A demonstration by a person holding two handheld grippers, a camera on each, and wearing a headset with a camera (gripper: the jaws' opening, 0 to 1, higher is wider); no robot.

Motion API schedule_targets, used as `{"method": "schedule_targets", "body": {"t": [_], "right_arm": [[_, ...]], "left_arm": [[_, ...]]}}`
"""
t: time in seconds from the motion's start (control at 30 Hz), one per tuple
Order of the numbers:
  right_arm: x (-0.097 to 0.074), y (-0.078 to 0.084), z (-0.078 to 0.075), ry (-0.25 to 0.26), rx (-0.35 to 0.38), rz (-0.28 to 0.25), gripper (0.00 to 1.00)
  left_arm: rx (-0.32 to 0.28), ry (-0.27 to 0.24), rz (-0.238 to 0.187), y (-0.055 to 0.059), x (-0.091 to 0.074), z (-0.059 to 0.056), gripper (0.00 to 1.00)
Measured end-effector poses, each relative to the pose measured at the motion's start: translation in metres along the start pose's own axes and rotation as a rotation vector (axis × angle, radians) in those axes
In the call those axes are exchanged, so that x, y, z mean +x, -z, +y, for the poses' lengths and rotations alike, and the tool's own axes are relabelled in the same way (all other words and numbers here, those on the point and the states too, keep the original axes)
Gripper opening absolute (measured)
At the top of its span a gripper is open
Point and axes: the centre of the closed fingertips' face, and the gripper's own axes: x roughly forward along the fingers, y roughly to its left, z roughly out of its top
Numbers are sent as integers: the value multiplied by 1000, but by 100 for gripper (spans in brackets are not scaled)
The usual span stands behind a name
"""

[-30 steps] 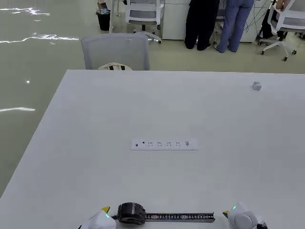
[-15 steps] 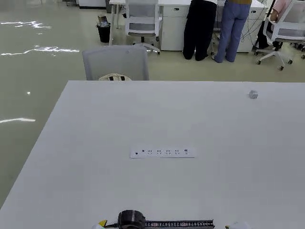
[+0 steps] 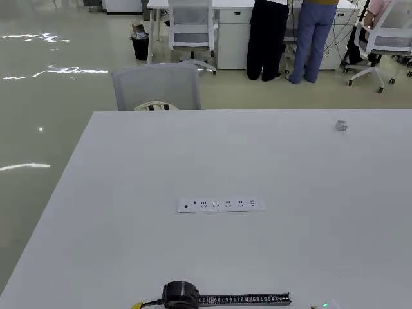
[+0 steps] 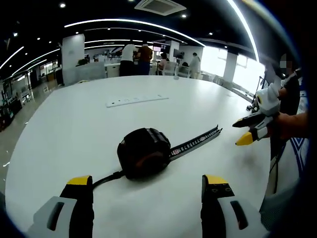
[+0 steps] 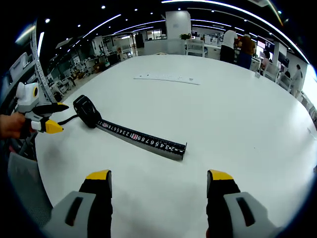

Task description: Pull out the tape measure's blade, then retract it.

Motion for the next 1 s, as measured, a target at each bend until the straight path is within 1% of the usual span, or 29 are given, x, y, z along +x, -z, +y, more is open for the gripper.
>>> {"method": "schedule_targets", "body": {"t": [0.1, 0.2, 0.23, 0.37, 0.43, 0.47, 0.5, 0.57, 0.6, 0.63, 0.67, 0.77, 0.83, 0.87, 1.0], "right_arm": [[-4, 0, 5, 1, 9, -8, 80], [-8, 3, 12, -10, 30, -4, 79], [-9, 4, 14, -5, 31, -5, 79], [-16, 7, 23, -8, 48, -5, 81], [-19, 10, 25, -6, 59, -8, 82], [-19, 11, 27, -8, 73, -11, 83], [-20, 13, 29, -9, 76, -12, 84], [-23, 14, 33, -10, 73, -10, 84], [-24, 14, 34, -10, 75, -10, 85], [-25, 15, 36, -12, 79, -12, 85], [-26, 15, 39, -13, 80, -14, 85], [-30, 16, 46, -16, 81, -16, 87], [-32, 16, 49, -16, 80, -18, 88], [-33, 16, 51, -18, 80, -18, 88], [-38, 17, 56, -21, 78, -16, 89]], "left_arm": [[-12, -18, 2, 2, -4, -1, 89], [-26, -35, 6, 5, -8, -1, 89], [-29, -40, 3, 6, -10, -2, 89], [-41, -52, 26, 15, -16, -5, 89], [-55, -56, 18, 17, -20, -6, 89], [-61, -60, 24, 19, -23, -7, 89], [-61, -63, 25, 22, -24, -8, 89], [-70, -70, 24, 23, -27, -8, 89], [-73, -79, 33, 25, -29, -8, 89], [-73, -95, 55, 30, -32, -6, 89], [-77, -97, 57, 31, -34, -7, 89], [-78, -105, 58, 33, -41, -11, 90], [-89, -96, 51, 33, -43, -14, 91], [-89, -96, 56, 34, -45, -17, 91], [-108, -94, 55, 36, -51, -23, 93]]}}
